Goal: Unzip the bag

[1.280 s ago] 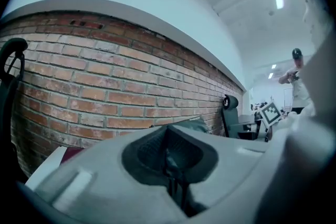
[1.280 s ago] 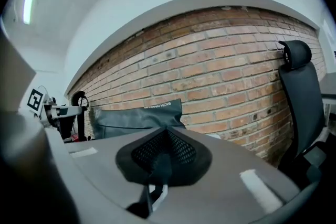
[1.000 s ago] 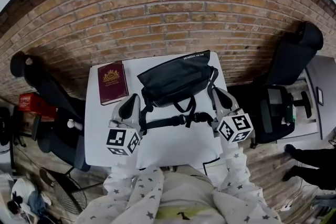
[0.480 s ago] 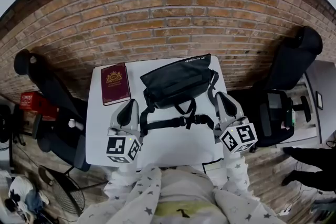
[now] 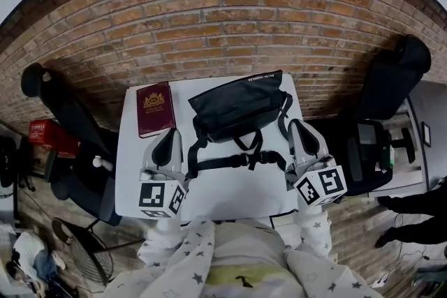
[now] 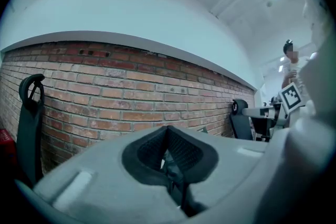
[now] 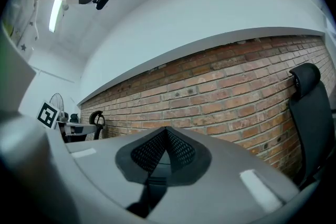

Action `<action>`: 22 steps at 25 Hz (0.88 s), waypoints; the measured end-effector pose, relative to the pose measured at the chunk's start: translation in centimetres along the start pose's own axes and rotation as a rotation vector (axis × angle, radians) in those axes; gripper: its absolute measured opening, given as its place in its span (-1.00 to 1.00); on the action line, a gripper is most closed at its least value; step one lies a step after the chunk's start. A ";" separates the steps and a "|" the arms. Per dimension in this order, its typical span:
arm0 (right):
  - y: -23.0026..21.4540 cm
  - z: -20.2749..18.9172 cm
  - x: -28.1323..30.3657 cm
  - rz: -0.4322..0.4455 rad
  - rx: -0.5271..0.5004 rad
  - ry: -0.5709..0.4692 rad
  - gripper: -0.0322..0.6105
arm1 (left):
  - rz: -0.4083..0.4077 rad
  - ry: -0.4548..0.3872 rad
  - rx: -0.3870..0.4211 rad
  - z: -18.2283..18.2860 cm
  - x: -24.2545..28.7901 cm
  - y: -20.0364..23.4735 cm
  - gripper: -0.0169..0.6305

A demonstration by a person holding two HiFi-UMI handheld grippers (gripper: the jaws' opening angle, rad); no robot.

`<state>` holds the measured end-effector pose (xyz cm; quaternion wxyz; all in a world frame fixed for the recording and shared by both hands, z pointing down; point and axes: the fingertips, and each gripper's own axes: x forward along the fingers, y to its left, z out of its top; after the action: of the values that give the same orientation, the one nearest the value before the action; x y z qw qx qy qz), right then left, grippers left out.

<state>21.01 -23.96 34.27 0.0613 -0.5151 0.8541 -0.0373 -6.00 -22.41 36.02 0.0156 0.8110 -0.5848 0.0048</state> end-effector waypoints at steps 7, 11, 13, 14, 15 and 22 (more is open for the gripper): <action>0.0 0.1 -0.2 -0.010 -0.006 -0.002 -0.89 | -0.008 -0.004 0.015 0.5 -0.2 -0.3 -0.95; -0.2 -0.1 -0.4 -0.020 0.001 -0.002 -0.89 | -0.006 -0.006 0.016 0.7 -0.4 -0.2 -0.95; -0.3 -0.2 -0.5 -0.024 -0.003 0.001 -0.89 | -0.006 -0.004 0.018 0.6 -0.4 -0.2 -0.95; -0.4 -0.4 -0.6 -0.025 -0.004 0.000 -0.88 | -0.006 -0.004 0.018 0.6 -0.5 -0.2 -0.95; -0.5 -0.5 -0.6 -0.027 -0.005 0.000 -0.89 | -0.006 -0.004 0.018 0.6 -0.5 -0.3 -0.95; -0.4 -0.4 -0.8 -0.034 -0.013 0.006 -0.89 | -0.006 -0.004 0.024 0.7 -0.6 -0.4 -0.95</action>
<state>21.64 -23.45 34.75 0.0548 -0.5298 0.8457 -0.0341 -5.83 -21.77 35.31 0.0049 0.8129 -0.5823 0.0103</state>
